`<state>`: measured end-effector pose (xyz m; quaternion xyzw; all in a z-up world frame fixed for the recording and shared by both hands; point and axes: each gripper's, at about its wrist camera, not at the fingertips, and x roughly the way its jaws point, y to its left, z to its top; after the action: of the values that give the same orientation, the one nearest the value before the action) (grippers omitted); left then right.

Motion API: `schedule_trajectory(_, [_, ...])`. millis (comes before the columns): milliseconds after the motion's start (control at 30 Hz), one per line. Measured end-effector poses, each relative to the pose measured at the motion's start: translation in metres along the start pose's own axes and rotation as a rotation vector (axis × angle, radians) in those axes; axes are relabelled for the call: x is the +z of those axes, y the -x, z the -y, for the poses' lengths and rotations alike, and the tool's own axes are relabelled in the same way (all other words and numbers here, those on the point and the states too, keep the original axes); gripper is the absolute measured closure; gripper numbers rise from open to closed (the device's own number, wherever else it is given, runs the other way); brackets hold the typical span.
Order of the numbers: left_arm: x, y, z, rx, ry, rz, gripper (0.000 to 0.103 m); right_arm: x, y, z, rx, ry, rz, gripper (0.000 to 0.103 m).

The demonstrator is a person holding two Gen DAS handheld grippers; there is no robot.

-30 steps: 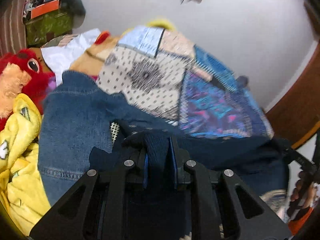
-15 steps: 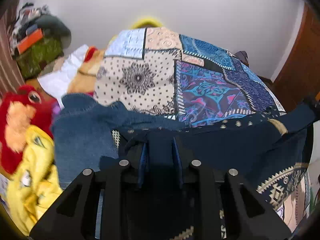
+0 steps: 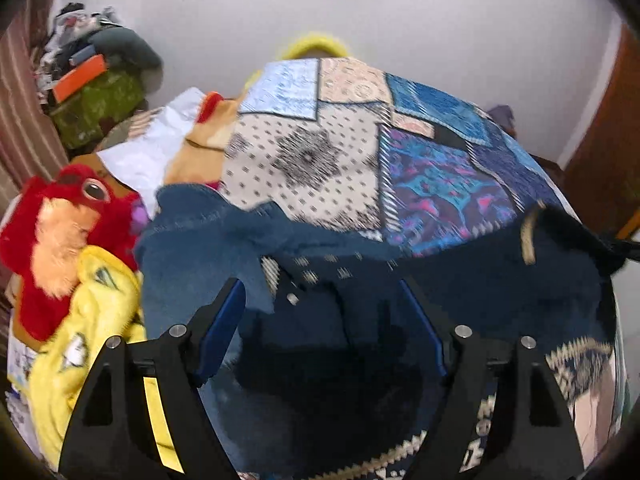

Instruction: Fold large clothes

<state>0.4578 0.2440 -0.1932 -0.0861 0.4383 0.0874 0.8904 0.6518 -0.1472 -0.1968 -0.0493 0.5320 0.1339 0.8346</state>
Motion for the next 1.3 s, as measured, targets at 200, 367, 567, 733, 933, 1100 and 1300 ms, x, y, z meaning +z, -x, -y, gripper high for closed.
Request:
schedule_trajectory(200, [-0.041, -0.011, 0.045, -0.044, -0.179, -0.051, 0.026, -0.002, 0.001, 0.015, 0.102, -0.058, 0.048, 0.090])
schedule_trajectory(367, [-0.058, -0.049, 0.067, 0.057, -0.240, -0.096, 0.025, 0.021, 0.011, 0.022, 0.166, -0.075, 0.041, 0.090])
schedule_trajectory(567, [-0.054, -0.057, 0.058, 0.049, -0.181, -0.104, 0.022, 0.049, 0.070, 0.039, -0.114, -0.049, 0.246, 0.090])
schedule_trajectory(733, [-0.052, -0.054, 0.057, 0.056, -0.177, -0.100, 0.022, 0.026, 0.094, 0.025, 0.032, 0.074, 0.252, 0.090])
schedule_trajectory(933, [-0.038, -0.054, 0.050, 0.060, -0.140, -0.095, 0.022, -0.039, 0.066, -0.044, 0.144, 0.286, 0.172, 0.090])
schedule_trajectory(1100, [-0.012, -0.056, 0.044, 0.061, -0.122, -0.070, 0.022, -0.067, 0.015, -0.097, 0.179, 0.412, 0.076, 0.090])
schedule_trajectory(1300, [0.038, -0.062, 0.022, 0.179, -0.051, -0.030, 0.022, -0.022, -0.023, -0.099, 0.091, 0.287, 0.084, 0.090])
